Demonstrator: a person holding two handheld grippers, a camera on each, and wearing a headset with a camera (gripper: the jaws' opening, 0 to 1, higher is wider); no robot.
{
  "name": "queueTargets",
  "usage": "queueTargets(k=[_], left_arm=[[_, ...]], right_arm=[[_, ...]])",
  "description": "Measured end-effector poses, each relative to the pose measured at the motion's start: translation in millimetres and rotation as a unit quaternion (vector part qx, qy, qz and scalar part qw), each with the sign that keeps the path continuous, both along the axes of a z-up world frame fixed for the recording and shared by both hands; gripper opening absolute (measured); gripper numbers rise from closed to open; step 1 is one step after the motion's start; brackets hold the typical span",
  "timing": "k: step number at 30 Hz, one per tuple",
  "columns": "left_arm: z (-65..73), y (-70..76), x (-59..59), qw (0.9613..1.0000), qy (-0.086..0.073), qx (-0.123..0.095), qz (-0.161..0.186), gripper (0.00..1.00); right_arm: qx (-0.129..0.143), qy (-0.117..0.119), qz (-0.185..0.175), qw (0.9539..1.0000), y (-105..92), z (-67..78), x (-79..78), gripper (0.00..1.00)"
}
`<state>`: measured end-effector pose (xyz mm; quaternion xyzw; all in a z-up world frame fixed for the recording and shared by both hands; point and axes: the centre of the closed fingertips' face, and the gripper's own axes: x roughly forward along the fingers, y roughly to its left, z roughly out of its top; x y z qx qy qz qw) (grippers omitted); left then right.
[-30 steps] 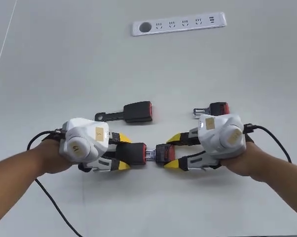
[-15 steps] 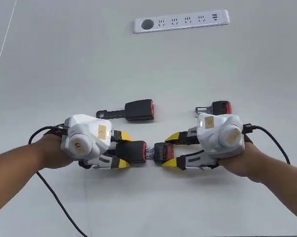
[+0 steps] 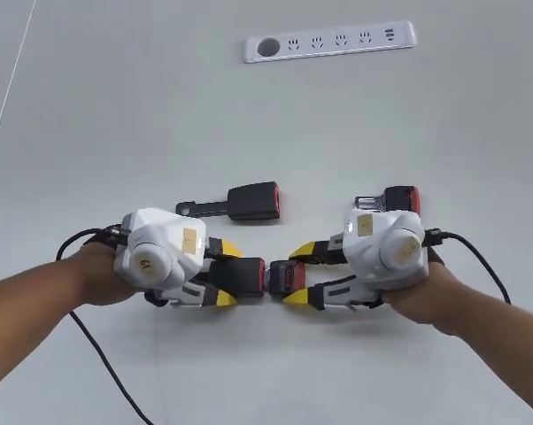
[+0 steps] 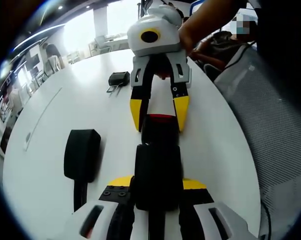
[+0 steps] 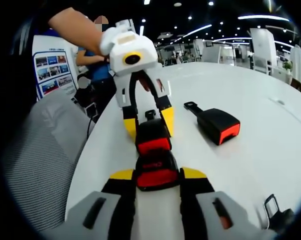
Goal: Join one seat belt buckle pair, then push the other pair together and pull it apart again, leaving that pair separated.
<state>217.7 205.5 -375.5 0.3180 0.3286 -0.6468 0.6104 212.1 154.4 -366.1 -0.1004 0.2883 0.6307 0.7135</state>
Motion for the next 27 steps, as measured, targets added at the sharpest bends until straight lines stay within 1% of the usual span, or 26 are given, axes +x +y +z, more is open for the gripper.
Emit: queueTargets(k=[10, 17, 20, 27], left_arm=[[1.3, 0.6, -0.4, 1.0, -0.001, -0.002, -0.003, 0.34], [1.9, 0.9, 0.2, 0.9999, -0.005, 0.004, -0.012, 0.34], [1.3, 2.0, 0.9, 0.9999, -0.005, 0.002, -0.012, 0.34], [1.4, 3.2, 2.2, 0.9999, -0.004, -0.005, -0.015, 0.34]], right_arm=[[-0.003, -0.003, 0.004, 1.0, -0.9, 0.3, -0.8, 0.33], [-0.01, -0.01, 0.008, 0.9999, -4.0, 1.0, -0.4, 0.33], [-0.013, -0.017, 0.01, 0.9997, -4.7, 1.2, -0.6, 0.33], [-0.008, -0.02, 0.006, 0.9997, -7.0, 2.5, 1.2, 0.33]])
